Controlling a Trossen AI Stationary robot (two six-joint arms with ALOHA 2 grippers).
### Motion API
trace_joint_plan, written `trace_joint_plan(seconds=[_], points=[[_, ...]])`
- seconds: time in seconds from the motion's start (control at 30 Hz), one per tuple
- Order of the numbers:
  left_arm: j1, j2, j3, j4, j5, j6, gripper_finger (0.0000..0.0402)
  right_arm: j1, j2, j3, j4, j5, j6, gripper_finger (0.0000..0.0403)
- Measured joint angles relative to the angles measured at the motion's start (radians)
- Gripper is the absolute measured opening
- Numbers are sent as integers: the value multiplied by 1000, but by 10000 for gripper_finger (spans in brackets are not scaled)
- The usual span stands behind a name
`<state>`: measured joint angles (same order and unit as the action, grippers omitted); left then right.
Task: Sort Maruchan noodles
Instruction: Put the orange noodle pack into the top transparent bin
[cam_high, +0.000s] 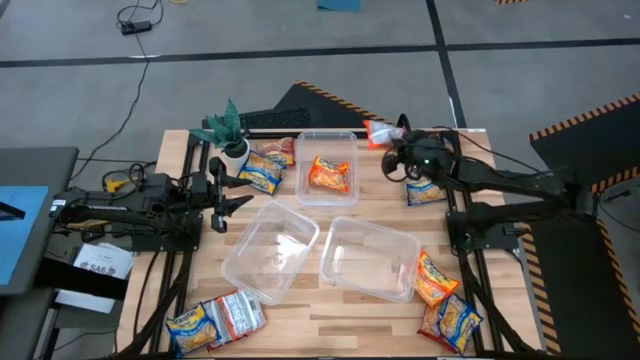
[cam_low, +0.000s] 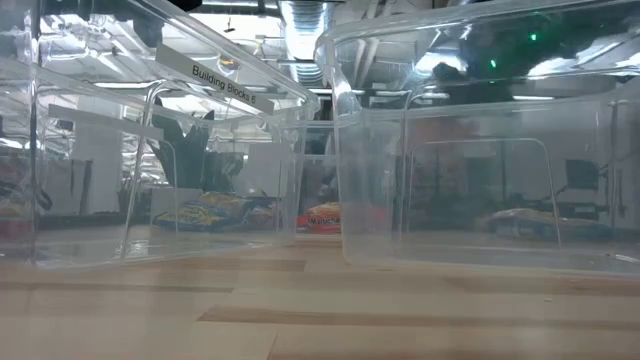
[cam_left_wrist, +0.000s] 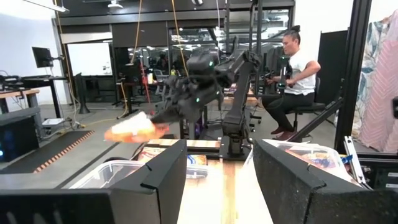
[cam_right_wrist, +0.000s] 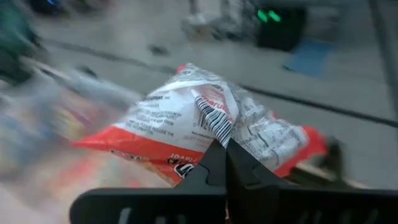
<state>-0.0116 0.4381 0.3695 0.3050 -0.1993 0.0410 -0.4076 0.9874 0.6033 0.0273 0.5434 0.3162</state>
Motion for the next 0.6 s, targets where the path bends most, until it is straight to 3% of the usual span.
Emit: trace_joint_plan(seconds=[0.3,0.6], points=[[0,0,0,0,-49,0,174,157,191,1,452,-227,-21,6],[0,0,0,0,-51,0,174,232,365,1,662,-261,-88,16]])
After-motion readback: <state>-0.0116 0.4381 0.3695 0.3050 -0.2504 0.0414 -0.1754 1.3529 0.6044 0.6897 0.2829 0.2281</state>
